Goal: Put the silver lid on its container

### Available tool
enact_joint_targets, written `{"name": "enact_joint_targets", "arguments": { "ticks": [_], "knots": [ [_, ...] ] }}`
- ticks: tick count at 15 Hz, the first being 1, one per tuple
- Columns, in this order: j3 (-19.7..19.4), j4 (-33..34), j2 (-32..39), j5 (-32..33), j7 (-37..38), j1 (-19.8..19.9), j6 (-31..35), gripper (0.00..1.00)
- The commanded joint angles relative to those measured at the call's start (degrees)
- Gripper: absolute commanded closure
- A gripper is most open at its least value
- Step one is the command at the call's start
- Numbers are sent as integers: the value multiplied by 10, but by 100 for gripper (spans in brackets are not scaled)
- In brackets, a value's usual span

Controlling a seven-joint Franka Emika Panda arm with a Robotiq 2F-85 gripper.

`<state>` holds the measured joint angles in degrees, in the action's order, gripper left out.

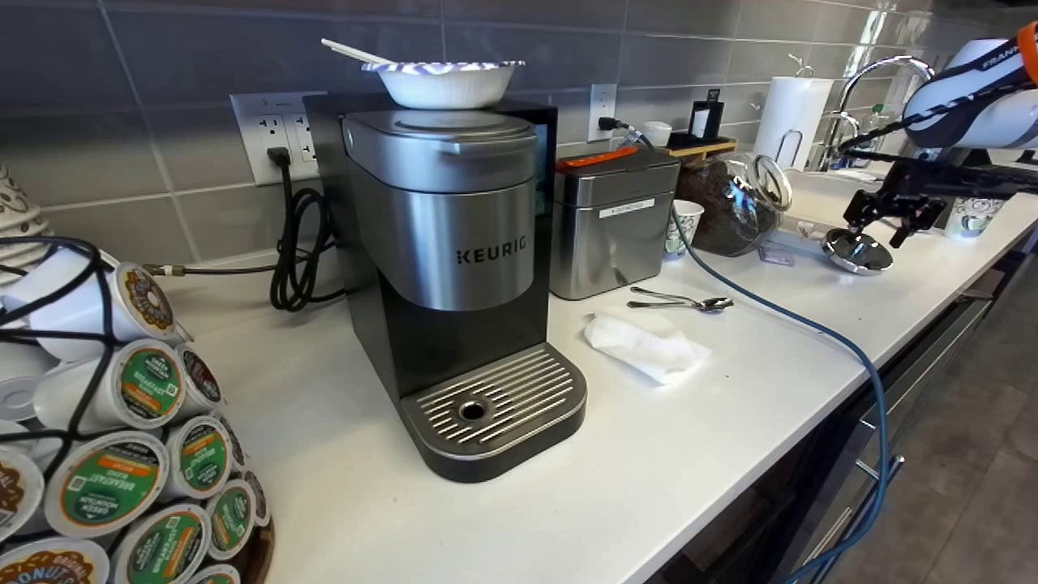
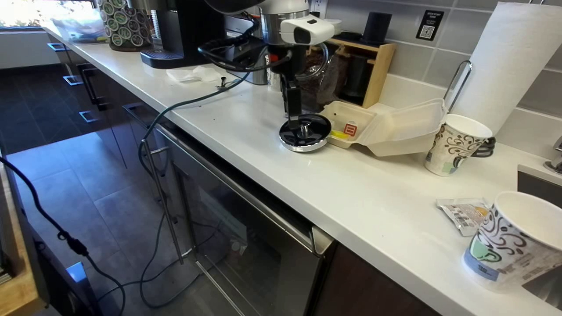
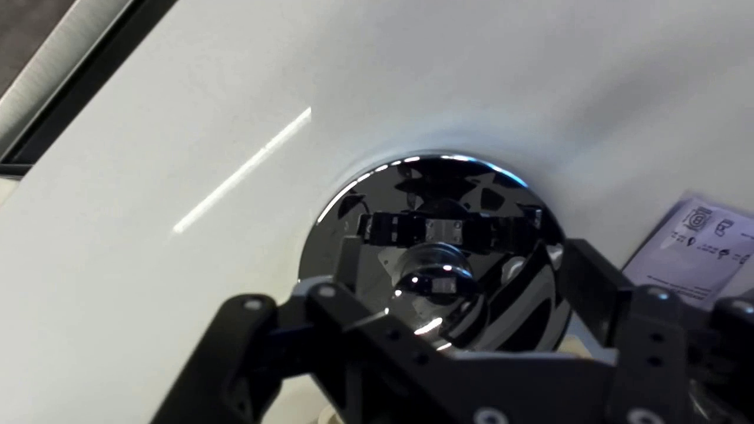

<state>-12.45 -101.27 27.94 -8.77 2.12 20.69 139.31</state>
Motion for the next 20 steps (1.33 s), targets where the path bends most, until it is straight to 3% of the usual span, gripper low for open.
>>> {"name": "enact_joint_targets", "arguments": {
  "ticks": [1, 14, 15, 16, 20],
  "knots": [
    [12, 6, 7, -26, -12, 10, 14, 0],
    [-1, 22, 39, -18, 23, 4, 64, 0],
    [-1, 23, 41, -18, 24, 4, 66, 9],
    [-1, 24, 42, -18, 25, 4, 65, 27],
    [-2, 28, 46, -18, 29, 5, 67, 58]
  ]
}}
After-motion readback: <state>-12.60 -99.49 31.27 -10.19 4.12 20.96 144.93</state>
